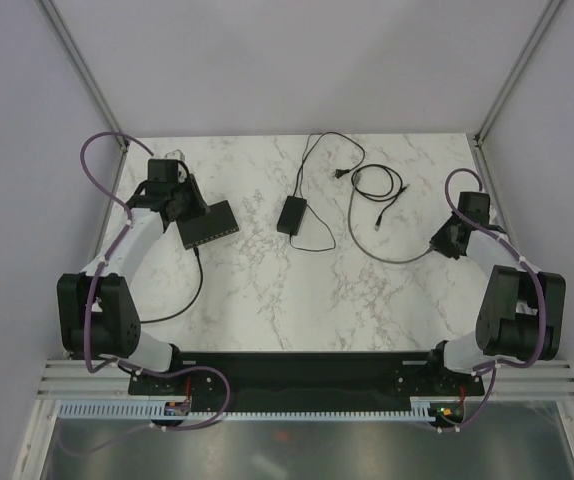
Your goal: Pull the plug from the switch port
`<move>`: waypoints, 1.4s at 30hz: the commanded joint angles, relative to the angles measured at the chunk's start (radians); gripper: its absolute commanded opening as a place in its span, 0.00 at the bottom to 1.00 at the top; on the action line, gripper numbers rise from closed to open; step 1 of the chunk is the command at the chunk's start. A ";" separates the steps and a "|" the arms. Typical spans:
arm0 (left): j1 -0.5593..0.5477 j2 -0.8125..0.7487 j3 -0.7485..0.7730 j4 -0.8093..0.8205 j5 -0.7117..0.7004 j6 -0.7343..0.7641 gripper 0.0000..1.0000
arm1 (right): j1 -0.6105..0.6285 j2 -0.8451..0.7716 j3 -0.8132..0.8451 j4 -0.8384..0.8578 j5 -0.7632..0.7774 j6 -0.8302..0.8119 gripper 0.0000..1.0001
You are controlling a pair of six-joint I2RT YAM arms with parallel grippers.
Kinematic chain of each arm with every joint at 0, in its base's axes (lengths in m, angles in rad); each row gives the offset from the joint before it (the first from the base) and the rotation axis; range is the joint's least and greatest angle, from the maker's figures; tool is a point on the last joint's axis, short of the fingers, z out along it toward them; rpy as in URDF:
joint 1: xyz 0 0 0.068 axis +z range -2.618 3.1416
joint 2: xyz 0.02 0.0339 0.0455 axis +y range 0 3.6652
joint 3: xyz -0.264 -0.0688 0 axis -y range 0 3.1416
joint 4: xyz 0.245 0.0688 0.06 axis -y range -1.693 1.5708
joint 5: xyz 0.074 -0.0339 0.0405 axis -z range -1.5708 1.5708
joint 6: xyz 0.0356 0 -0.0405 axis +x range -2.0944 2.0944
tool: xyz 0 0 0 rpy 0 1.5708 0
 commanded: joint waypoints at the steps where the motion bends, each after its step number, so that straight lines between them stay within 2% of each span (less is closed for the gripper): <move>1: 0.012 0.017 0.032 0.003 -0.010 0.034 0.37 | 0.017 -0.027 0.027 0.057 0.093 -0.058 0.26; 4: 0.021 0.028 0.036 -0.006 -0.035 0.038 0.37 | 0.066 -0.046 0.064 0.048 0.110 -0.095 0.38; 5: 0.021 0.029 0.036 -0.008 -0.044 0.040 0.37 | 0.087 -0.044 0.099 0.035 0.130 -0.104 0.44; 6: 0.022 0.031 0.038 -0.011 -0.061 0.043 0.38 | 0.109 -0.040 0.122 0.020 0.150 -0.129 0.55; 10: 0.026 0.046 0.043 -0.029 -0.105 0.050 0.42 | 0.255 -0.012 0.252 -0.092 0.311 -0.193 0.72; 13: 0.030 0.057 0.053 -0.038 -0.113 0.047 0.51 | 0.363 0.022 0.378 -0.171 0.442 -0.230 0.76; 19: 0.033 0.048 0.049 -0.042 -0.133 0.052 0.52 | 0.590 0.134 0.646 -0.253 0.616 -0.238 0.81; 24: 0.032 0.057 0.053 -0.043 -0.129 0.057 0.50 | 0.583 0.135 0.620 -0.284 0.730 -0.229 0.87; 26: 0.033 0.054 0.056 -0.045 -0.126 0.052 0.50 | 0.525 0.105 0.543 -0.278 0.723 -0.204 0.87; 27: 0.033 0.054 0.056 -0.045 -0.119 0.050 0.50 | 0.493 0.094 0.514 -0.273 0.711 -0.180 0.91; 28: 0.033 0.054 0.056 -0.043 -0.119 0.049 0.51 | 0.409 0.068 0.463 -0.258 0.629 -0.168 0.92; 33: 0.033 0.051 0.056 -0.045 -0.106 0.047 0.53 | 0.249 -0.001 0.378 -0.219 0.543 -0.180 0.94; 34: 0.033 0.048 0.056 -0.045 -0.103 0.046 0.53 | 0.248 -0.010 0.382 -0.218 0.521 -0.187 0.94; 36: 0.033 0.045 0.058 -0.043 -0.103 0.046 0.53 | 0.261 -0.032 0.382 -0.177 0.345 -0.196 0.93; 38: 0.035 0.043 0.061 -0.043 -0.101 0.044 0.53 | 0.323 -0.050 0.368 -0.129 0.178 -0.175 0.90; 41: 0.053 0.040 0.088 -0.081 -0.060 0.020 0.50 | 0.489 -0.026 0.363 -0.014 0.063 -0.102 0.87; 42: 0.064 0.037 0.096 -0.089 -0.034 -0.002 0.50 | 0.561 0.005 0.351 0.085 0.015 -0.068 0.86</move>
